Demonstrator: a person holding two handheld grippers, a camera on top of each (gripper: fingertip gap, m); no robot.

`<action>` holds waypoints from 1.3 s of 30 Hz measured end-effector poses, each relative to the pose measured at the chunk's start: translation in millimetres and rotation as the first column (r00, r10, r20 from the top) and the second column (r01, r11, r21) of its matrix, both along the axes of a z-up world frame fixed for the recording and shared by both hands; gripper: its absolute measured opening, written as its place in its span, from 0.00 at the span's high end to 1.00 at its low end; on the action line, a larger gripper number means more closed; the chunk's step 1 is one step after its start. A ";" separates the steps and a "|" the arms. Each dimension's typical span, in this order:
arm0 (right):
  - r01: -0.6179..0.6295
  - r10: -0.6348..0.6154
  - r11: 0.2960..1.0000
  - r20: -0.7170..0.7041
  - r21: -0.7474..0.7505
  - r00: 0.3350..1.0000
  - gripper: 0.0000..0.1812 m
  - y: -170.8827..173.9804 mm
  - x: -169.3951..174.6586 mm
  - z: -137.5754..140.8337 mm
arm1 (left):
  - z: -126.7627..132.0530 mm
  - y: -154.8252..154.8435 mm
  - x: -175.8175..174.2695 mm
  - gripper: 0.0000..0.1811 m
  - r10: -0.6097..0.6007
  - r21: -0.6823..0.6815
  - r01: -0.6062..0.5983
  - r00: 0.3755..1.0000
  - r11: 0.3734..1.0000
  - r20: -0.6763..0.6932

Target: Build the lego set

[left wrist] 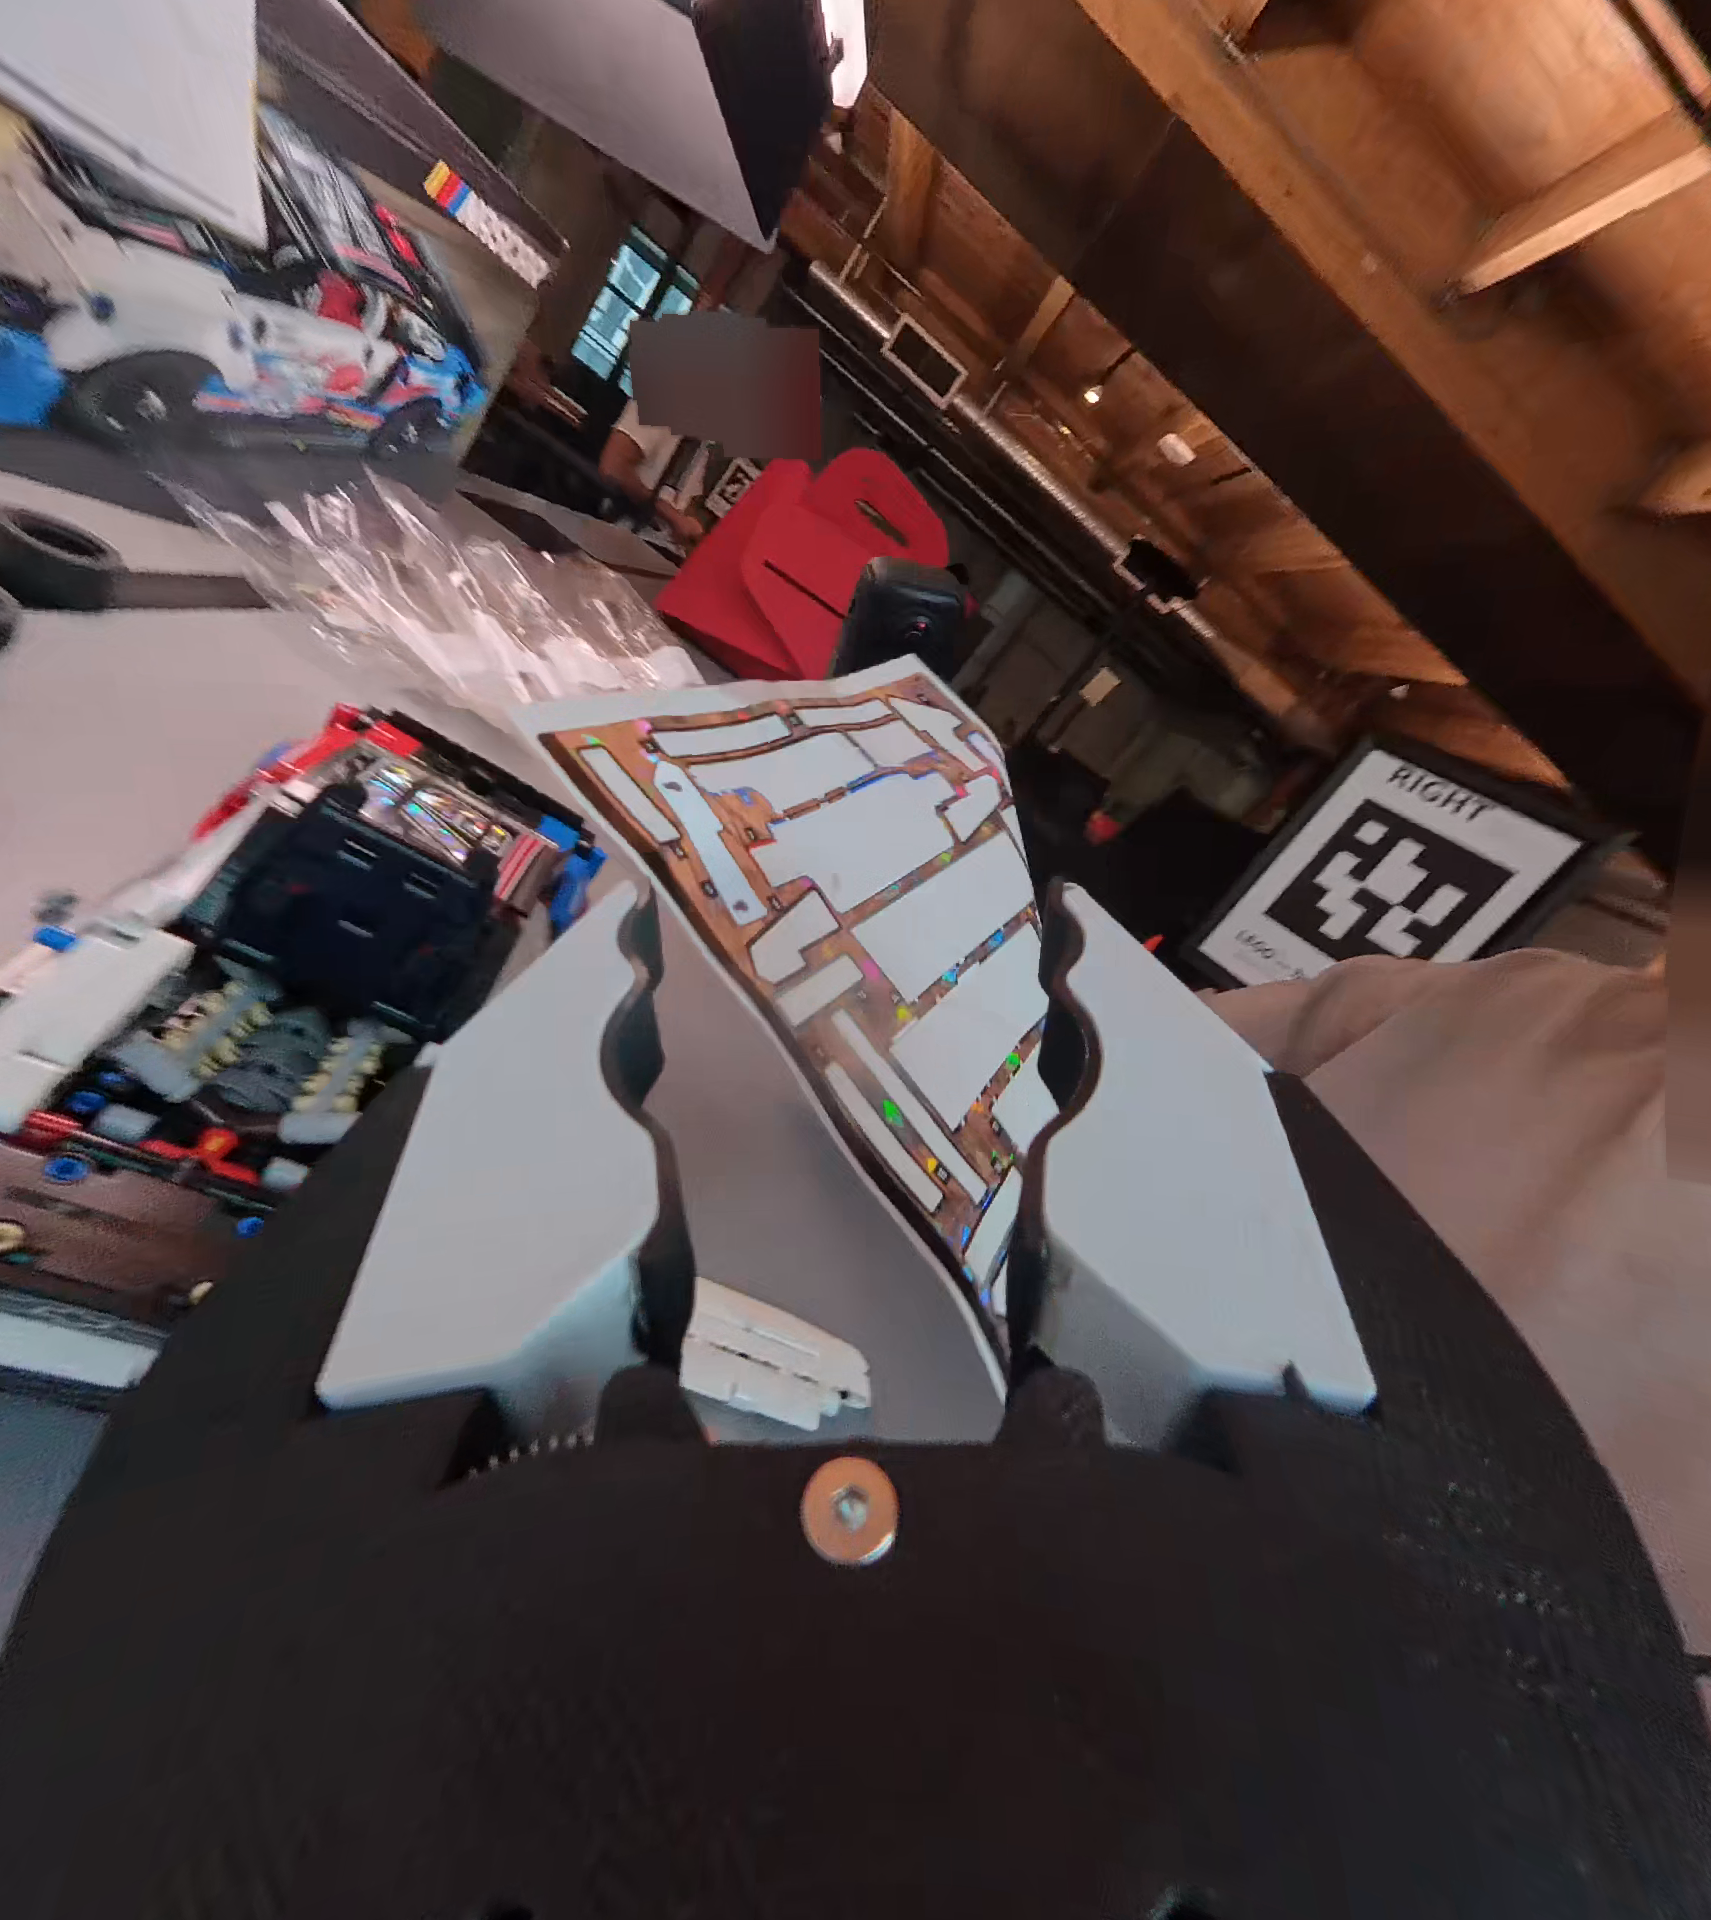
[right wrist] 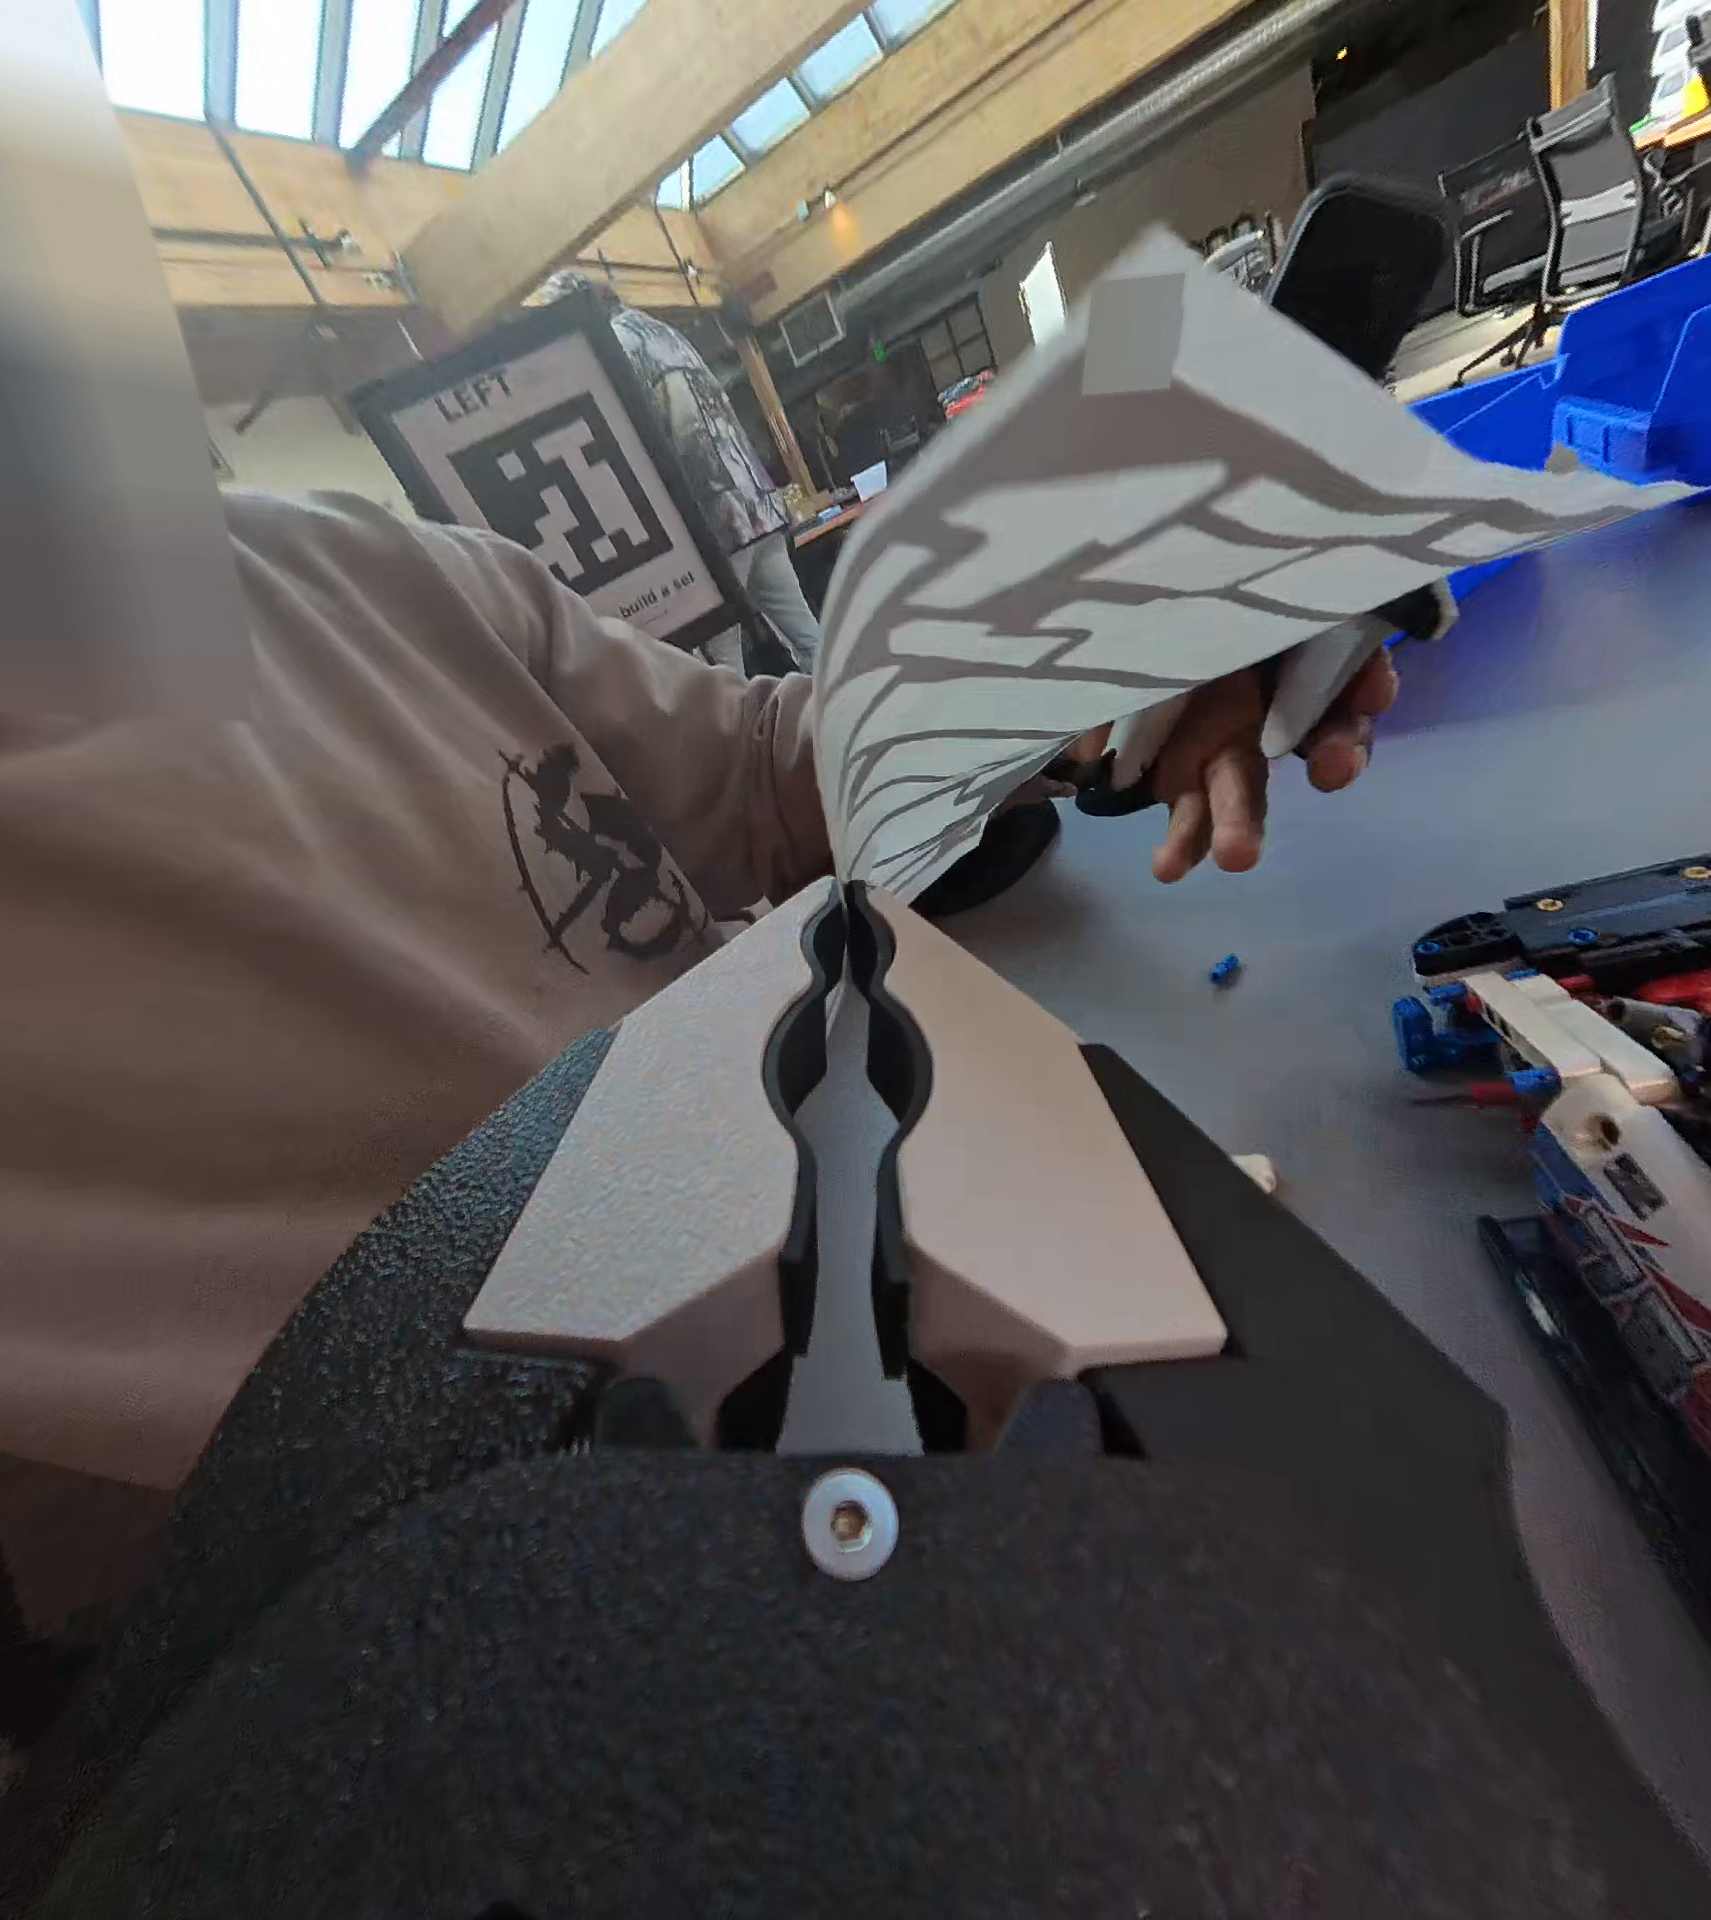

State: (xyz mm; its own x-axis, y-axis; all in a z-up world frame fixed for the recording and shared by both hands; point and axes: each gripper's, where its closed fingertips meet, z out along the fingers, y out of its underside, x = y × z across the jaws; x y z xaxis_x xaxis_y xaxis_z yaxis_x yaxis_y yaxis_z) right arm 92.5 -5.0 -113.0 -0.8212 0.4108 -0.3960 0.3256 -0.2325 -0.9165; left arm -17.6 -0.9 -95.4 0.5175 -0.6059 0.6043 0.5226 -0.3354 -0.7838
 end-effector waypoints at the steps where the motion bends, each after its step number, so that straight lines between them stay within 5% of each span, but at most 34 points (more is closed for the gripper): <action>1: -0.015 0.015 1.000 0.003 0.005 1.000 1.00 -0.5 3.5 -2.7 | -5.0 1.8 4.3 0.63 -0.025 -0.024 0.026 0.999 0.999 0.038; 6: 0.039 -0.043 0.997 0.056 0.067 0.998 1.00 11.5 1.2 -23.9 | -10.3 -6.9 3.3 0.83 0.014 -0.010 -0.013 0.997 1.000 0.073; 13: 0.094 -0.098 0.994 0.087 0.049 0.991 1.00 23.7 -5.3 -29.4 | -13.9 -18.4 2.4 1.00 0.096 0.064 -0.088 0.987 0.994 -0.128; 21: 0.129 -0.137 0.989 0.110 0.073 0.984 1.00 26.5 -11.3 -38.7 | -11.2 -22.3 3.9 1.00 0.144 0.154 -0.110 0.963 0.982 -0.226; 25: 0.276 -0.278 0.959 0.022 0.065 0.960 0.94 46.2 -23.2 -23.9 | -8.1 -21.2 1.0 1.00 0.172 0.167 -0.136 0.959 0.976 -0.224; 29: 0.559 -0.509 0.811 -0.261 0.174 0.820 0.88 79.0 -28.4 16.9 | -1.4 -19.2 -1.2 1.00 0.219 0.201 -0.171 0.944 0.965 -0.249; 33: 0.726 -0.480 0.595 -0.572 0.344 0.665 0.89 67.3 -21.6 78.5 | 5.6 -7.4 -8.4 1.00 0.282 0.207 -0.219 0.890 0.954 -0.357; 37: 0.701 -0.336 0.487 -0.629 0.521 0.701 0.86 25.4 -43.1 102.1 | 37.9 13.9 -9.4 1.00 0.289 0.215 -0.215 0.856 0.953 -0.428; 39: 0.712 -0.287 0.377 -0.656 0.592 0.698 0.83 16.7 -64.6 104.7 | 59.1 26.8 -4.9 1.00 0.276 0.226 -0.188 0.839 0.956 -0.470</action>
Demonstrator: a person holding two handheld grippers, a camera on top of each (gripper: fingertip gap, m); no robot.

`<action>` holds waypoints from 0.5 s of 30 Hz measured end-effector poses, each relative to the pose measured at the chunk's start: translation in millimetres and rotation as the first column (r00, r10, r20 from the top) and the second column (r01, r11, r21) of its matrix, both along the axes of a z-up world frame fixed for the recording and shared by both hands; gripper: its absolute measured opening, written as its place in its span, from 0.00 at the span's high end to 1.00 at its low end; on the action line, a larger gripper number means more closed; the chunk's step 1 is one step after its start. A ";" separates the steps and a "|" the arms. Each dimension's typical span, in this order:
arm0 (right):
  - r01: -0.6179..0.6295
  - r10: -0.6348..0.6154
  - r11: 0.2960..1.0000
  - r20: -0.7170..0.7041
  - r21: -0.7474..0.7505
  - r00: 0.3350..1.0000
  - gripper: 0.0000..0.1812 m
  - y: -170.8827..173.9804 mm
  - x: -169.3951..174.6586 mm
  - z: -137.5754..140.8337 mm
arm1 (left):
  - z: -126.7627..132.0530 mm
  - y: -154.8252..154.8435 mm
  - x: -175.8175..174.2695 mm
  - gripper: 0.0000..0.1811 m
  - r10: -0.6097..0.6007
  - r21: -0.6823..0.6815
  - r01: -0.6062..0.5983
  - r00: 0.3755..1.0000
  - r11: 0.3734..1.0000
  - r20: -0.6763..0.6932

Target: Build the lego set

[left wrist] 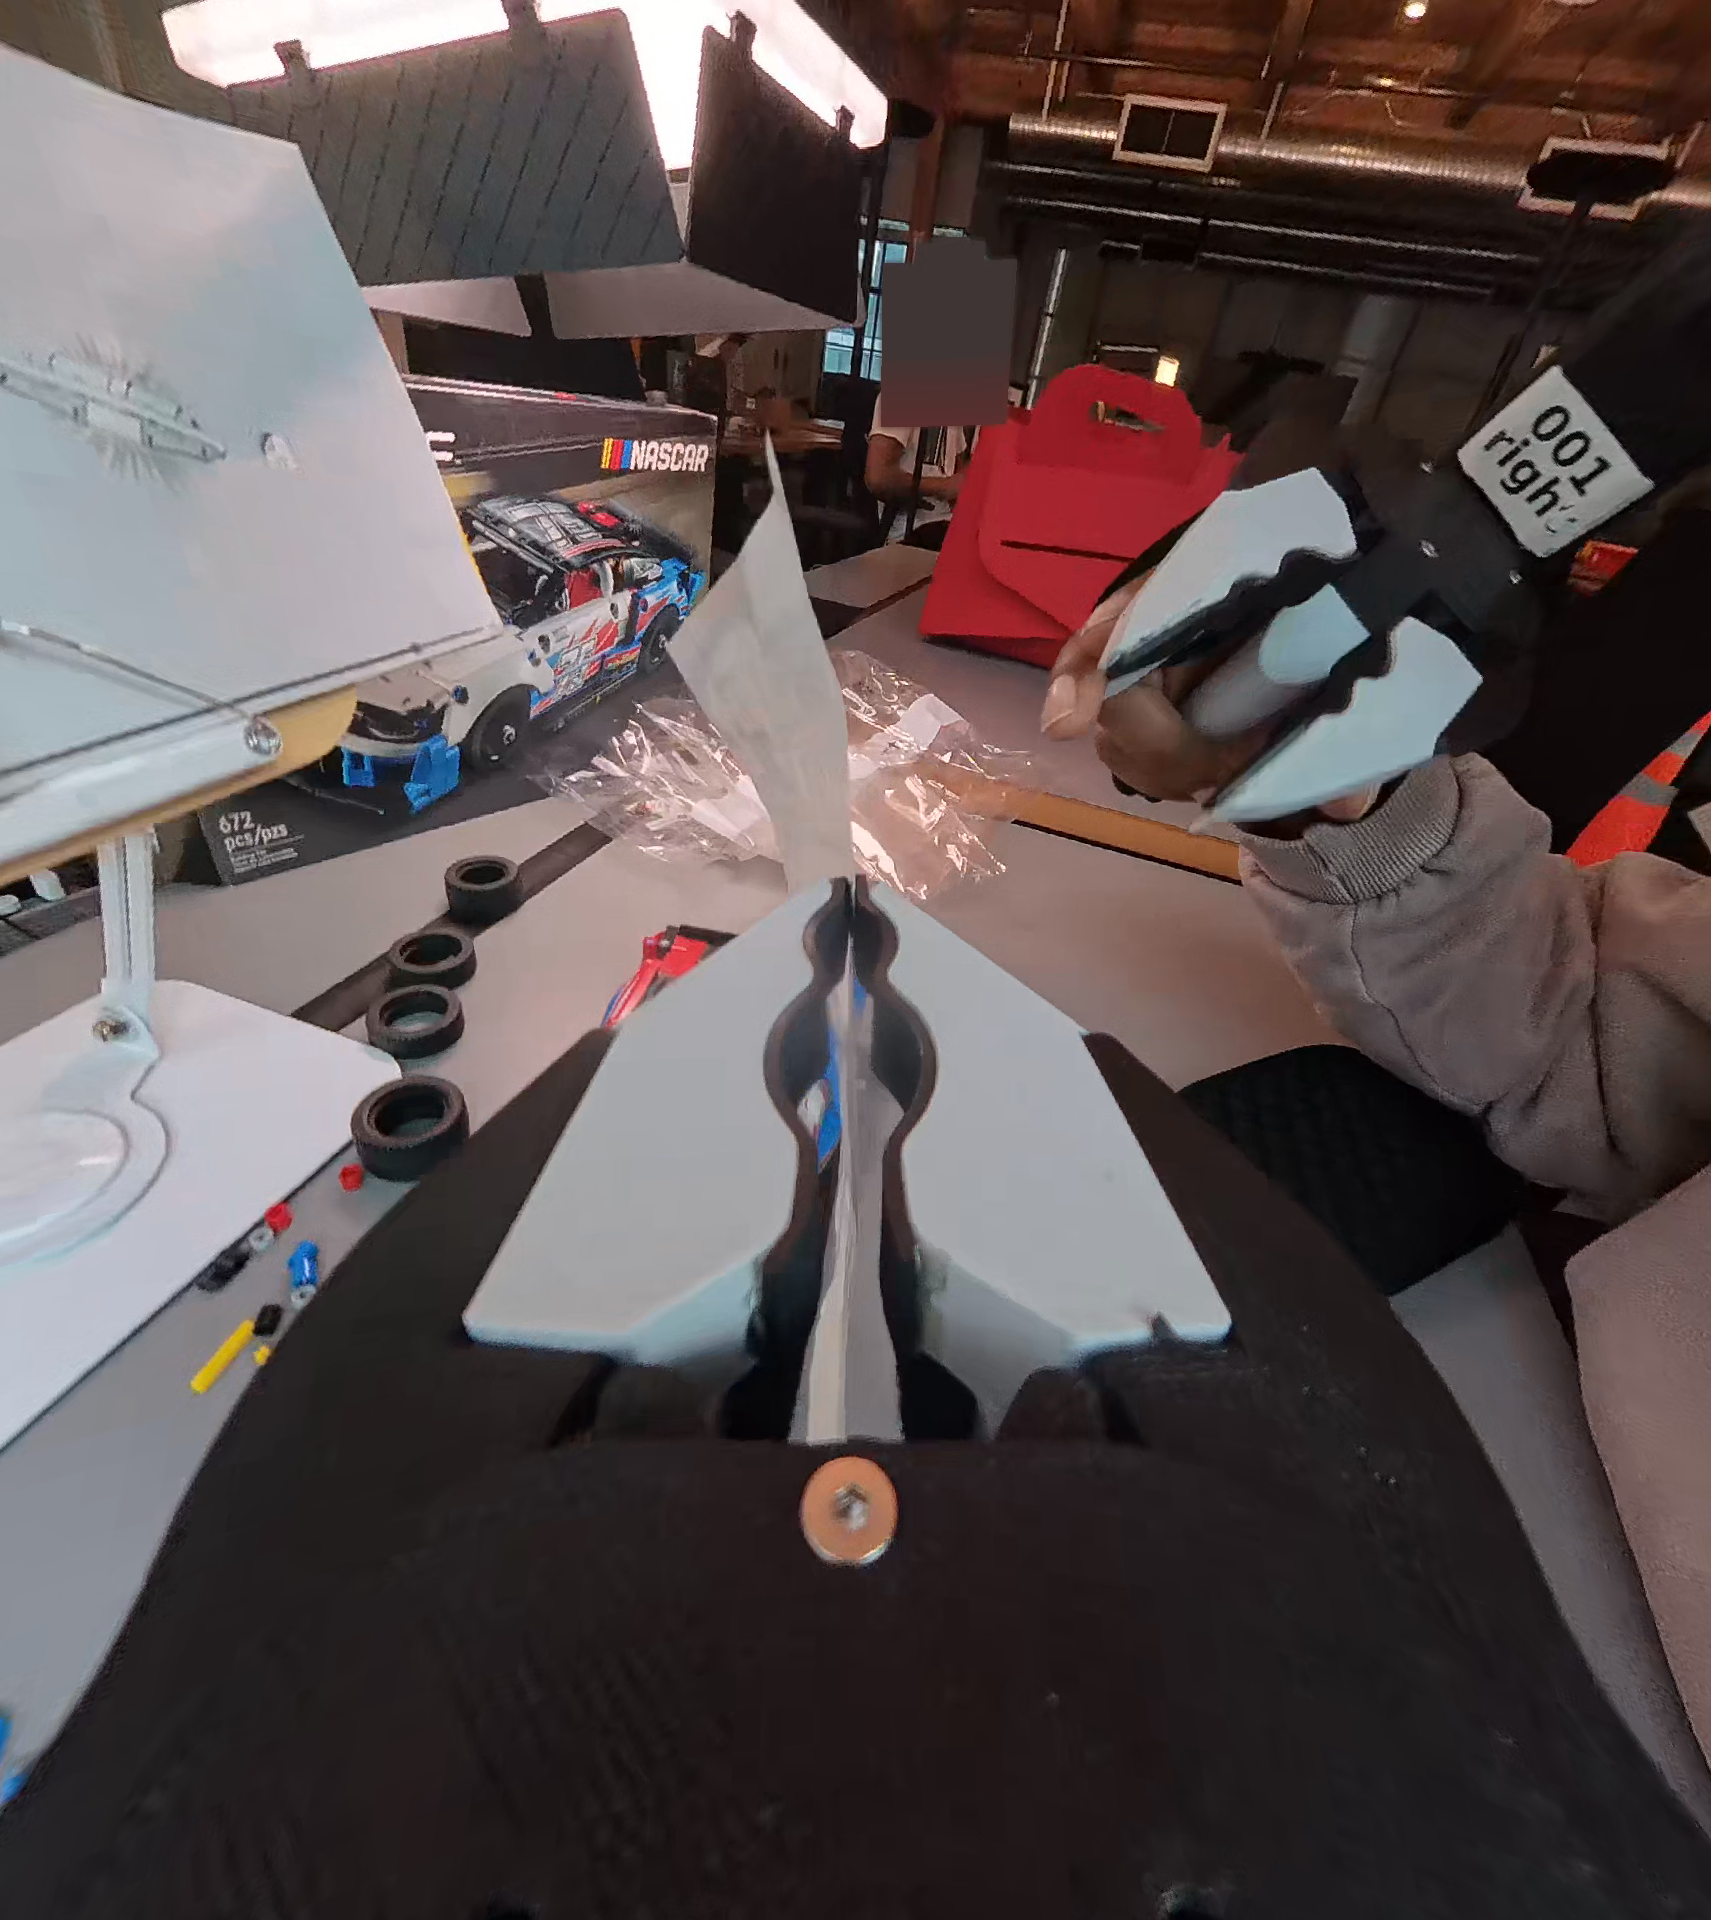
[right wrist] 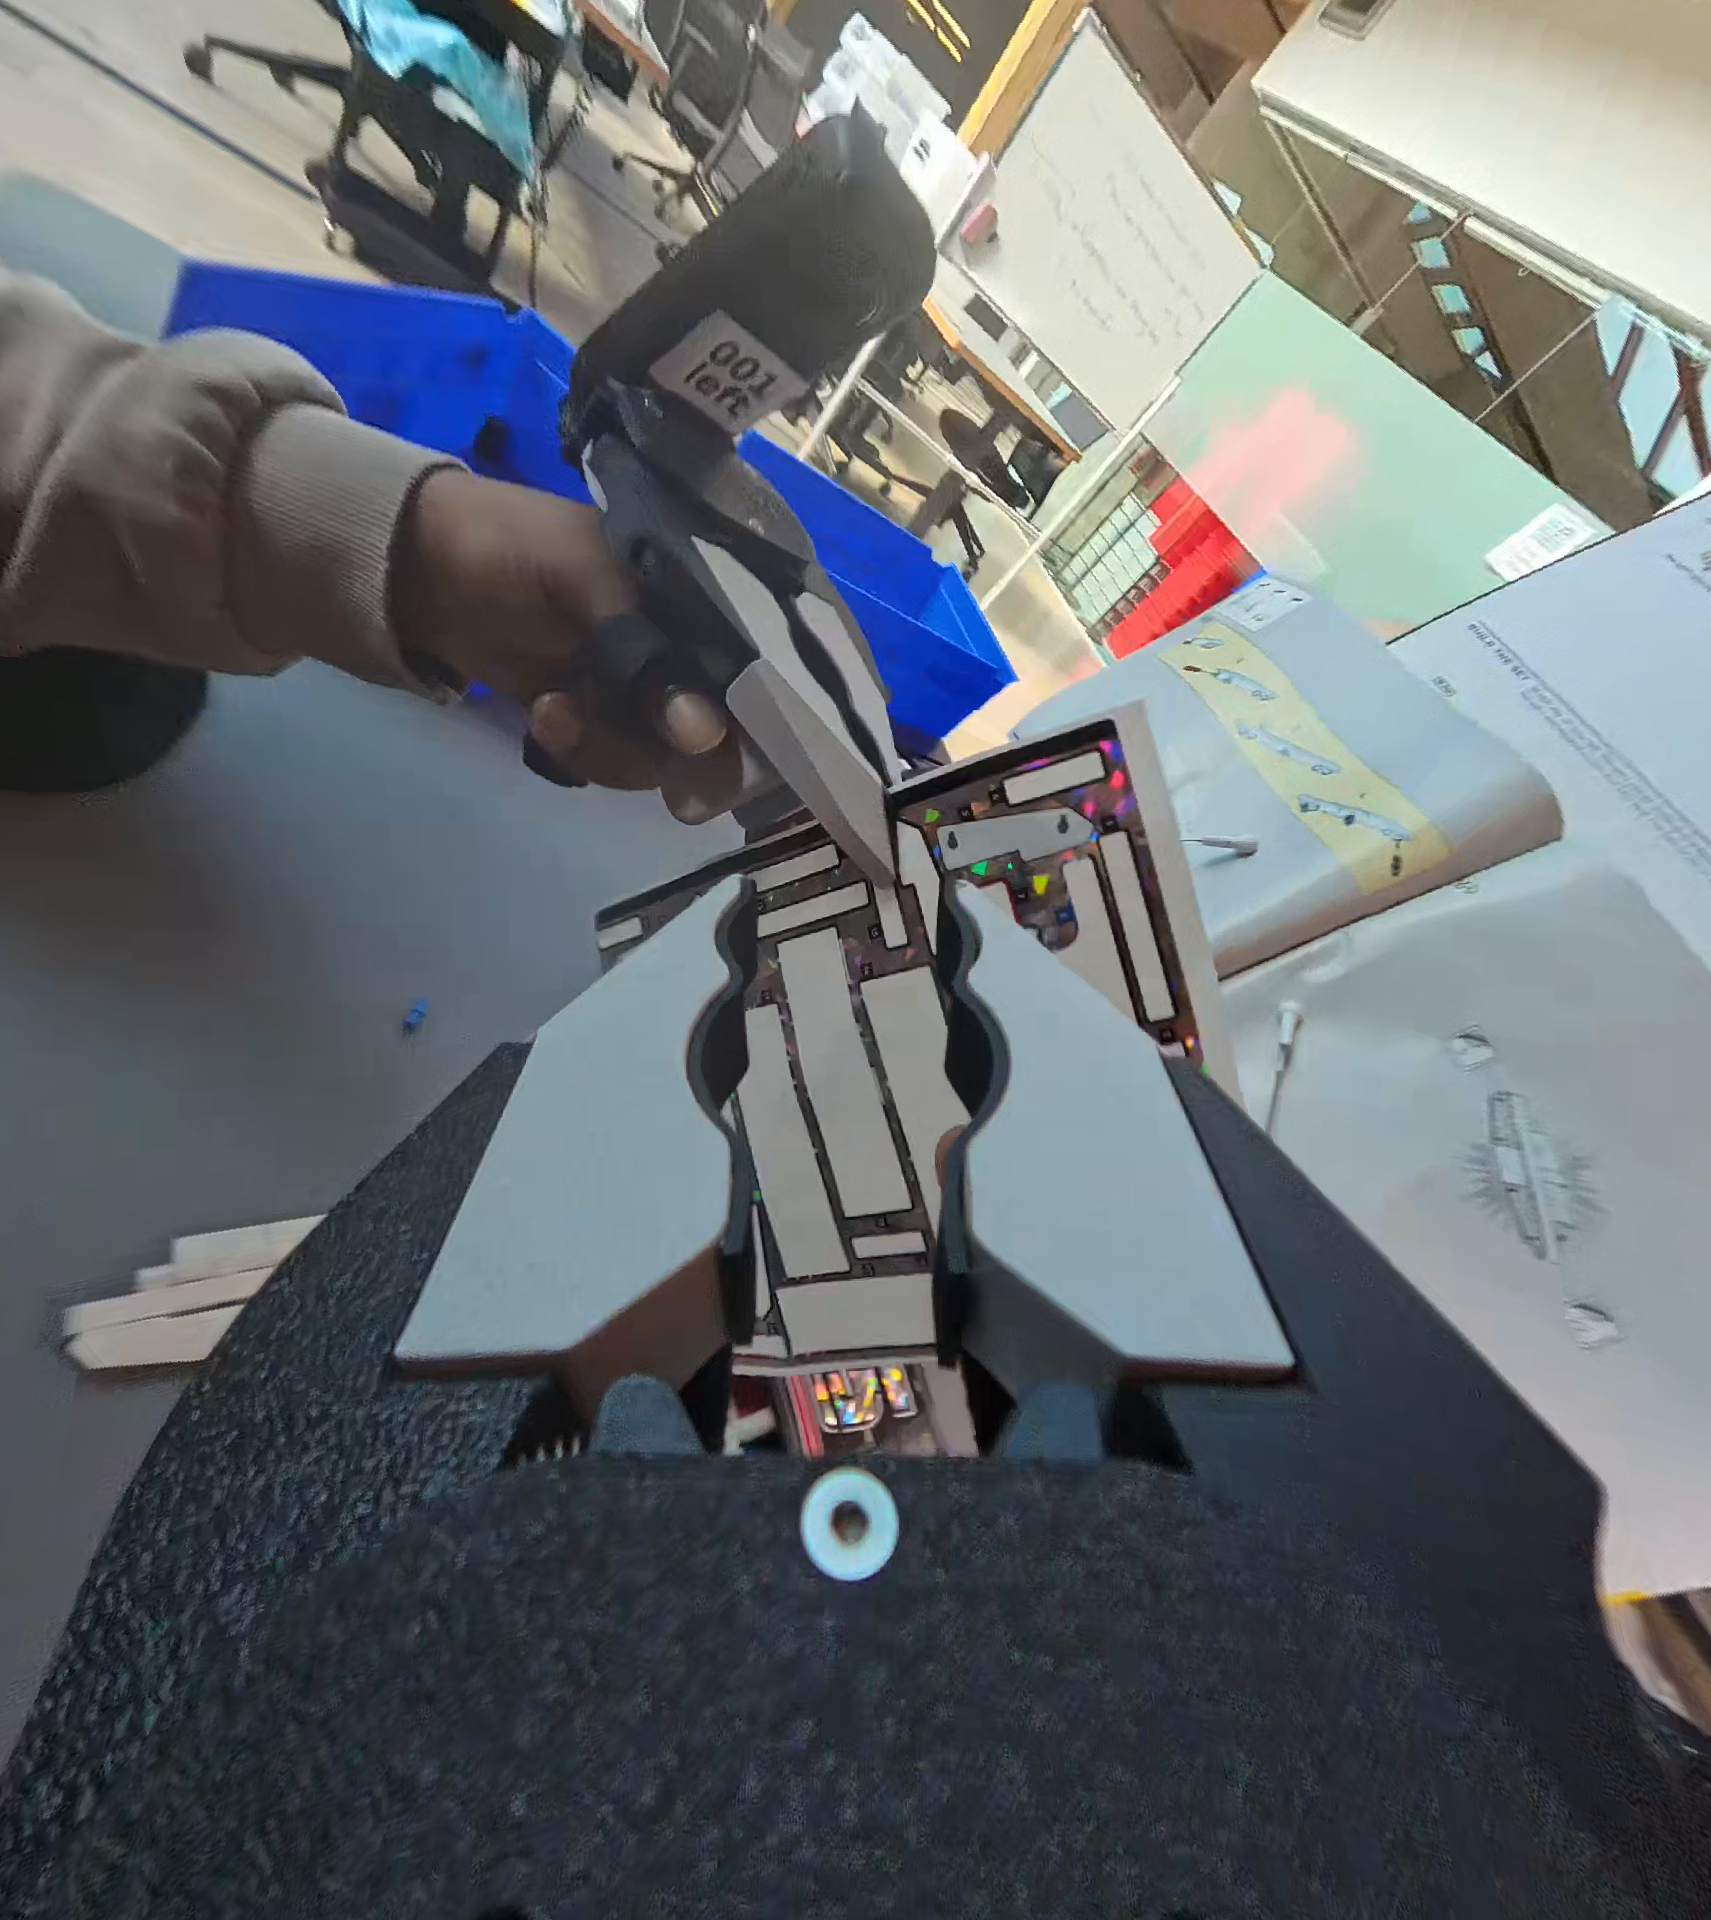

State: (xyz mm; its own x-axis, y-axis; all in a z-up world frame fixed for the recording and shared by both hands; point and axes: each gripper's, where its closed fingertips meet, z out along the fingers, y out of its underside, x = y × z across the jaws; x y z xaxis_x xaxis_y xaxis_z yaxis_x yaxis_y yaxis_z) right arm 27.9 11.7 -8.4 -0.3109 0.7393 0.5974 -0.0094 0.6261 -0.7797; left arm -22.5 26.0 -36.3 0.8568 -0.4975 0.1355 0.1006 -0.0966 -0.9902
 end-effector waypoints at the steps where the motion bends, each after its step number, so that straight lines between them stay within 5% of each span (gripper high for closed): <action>1: 0.045 -0.044 0.997 -0.012 0.068 0.999 0.81 1.9 -10.7 2.5 | 8.5 5.4 2.7 1.00 -0.008 -0.002 0.008 0.999 1.000 -0.037; 6: 0.174 -0.165 0.962 -0.058 0.210 0.985 0.76 29.4 -33.6 -8.0 | 11.9 4.8 10.4 1.00 -0.035 0.002 0.036 0.971 0.999 -0.236; 10: 0.068 -0.072 0.973 0.008 0.218 0.997 0.75 22.7 -34.1 -42.9 | -11.8 -5.5 28.8 1.00 -0.181 -0.038 0.178 0.944 0.983 -0.274; 15: -0.130 0.122 0.990 0.127 0.059 0.984 0.78 -1.7 -24.8 -62.7 | -22.5 -17.7 49.8 1.00 -0.295 -0.046 0.301 0.875 0.953 -0.384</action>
